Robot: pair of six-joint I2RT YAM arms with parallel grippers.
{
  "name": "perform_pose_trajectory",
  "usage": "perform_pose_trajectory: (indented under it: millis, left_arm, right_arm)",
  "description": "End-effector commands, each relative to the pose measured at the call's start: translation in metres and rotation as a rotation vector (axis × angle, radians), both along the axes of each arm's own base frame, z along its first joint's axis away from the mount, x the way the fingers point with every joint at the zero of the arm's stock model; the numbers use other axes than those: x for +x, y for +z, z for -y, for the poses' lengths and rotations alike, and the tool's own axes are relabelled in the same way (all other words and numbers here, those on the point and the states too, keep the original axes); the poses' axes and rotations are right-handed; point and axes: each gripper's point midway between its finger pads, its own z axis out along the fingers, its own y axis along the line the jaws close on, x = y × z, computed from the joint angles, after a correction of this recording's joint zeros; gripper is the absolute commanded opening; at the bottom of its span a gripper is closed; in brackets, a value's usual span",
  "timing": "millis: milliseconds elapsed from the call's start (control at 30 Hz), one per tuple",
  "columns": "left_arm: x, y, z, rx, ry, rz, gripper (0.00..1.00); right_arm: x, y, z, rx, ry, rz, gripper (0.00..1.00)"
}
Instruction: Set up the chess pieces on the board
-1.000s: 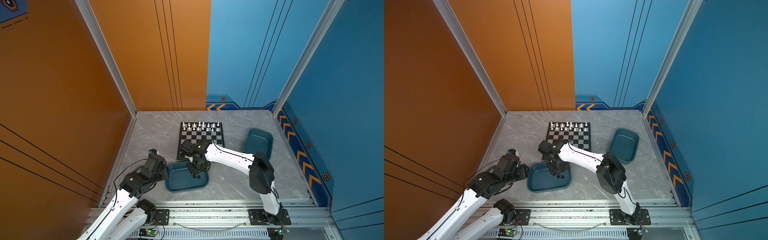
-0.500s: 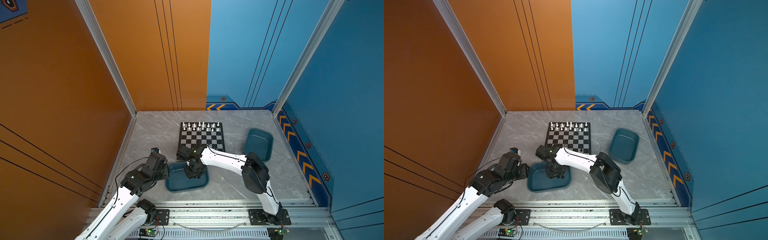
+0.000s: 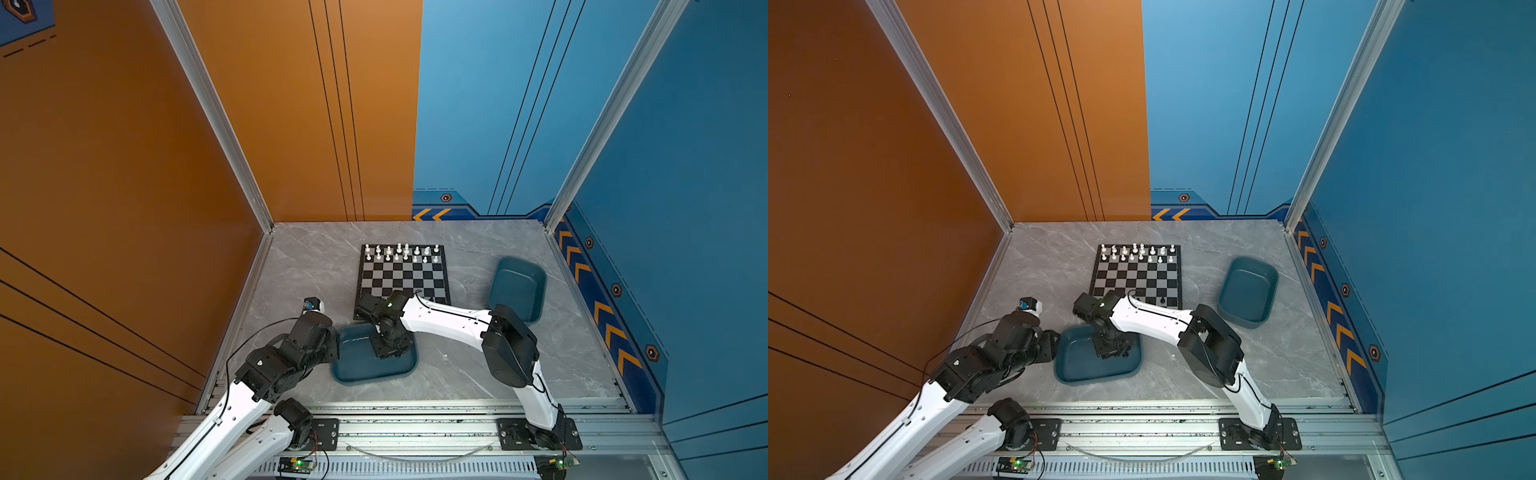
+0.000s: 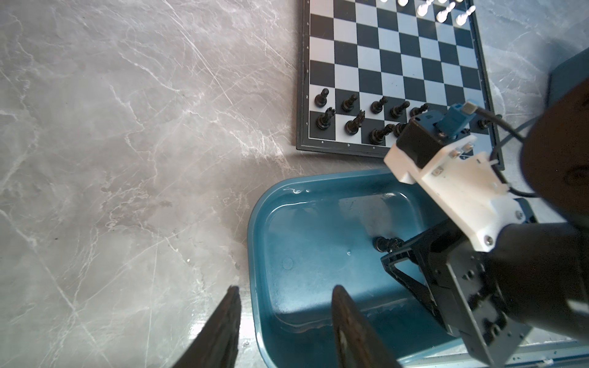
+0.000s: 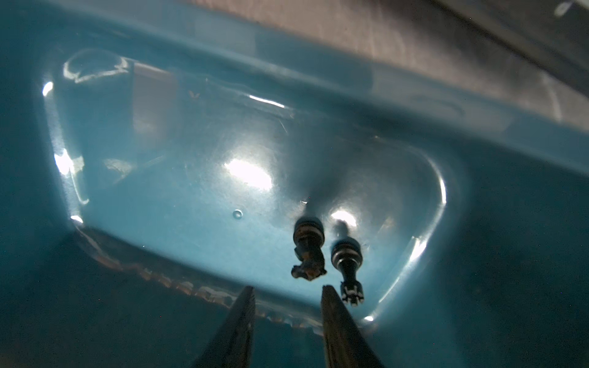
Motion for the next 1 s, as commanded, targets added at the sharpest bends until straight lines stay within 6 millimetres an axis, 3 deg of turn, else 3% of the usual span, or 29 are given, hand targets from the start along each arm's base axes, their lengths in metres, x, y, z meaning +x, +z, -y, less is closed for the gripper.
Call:
perform_pose_trajectory:
  millis: [0,433,967]
  left_arm:
    - [-0.001,0.009,-0.007,0.013,0.029,0.02,0.48]
    - [-0.001,0.01,-0.009,0.015,0.039,0.02,0.48]
    - [-0.001,0.012,-0.012,0.025,0.046,0.028,0.47]
  right_arm:
    - [0.004,-0.003,0.007,-0.027,-0.004,0.01,0.36]
    - [0.007,-0.013,0.011,-0.036,-0.016,-0.007,0.34]
    - [0.005,-0.023,0.002,-0.016,-0.009,-0.056,0.29]
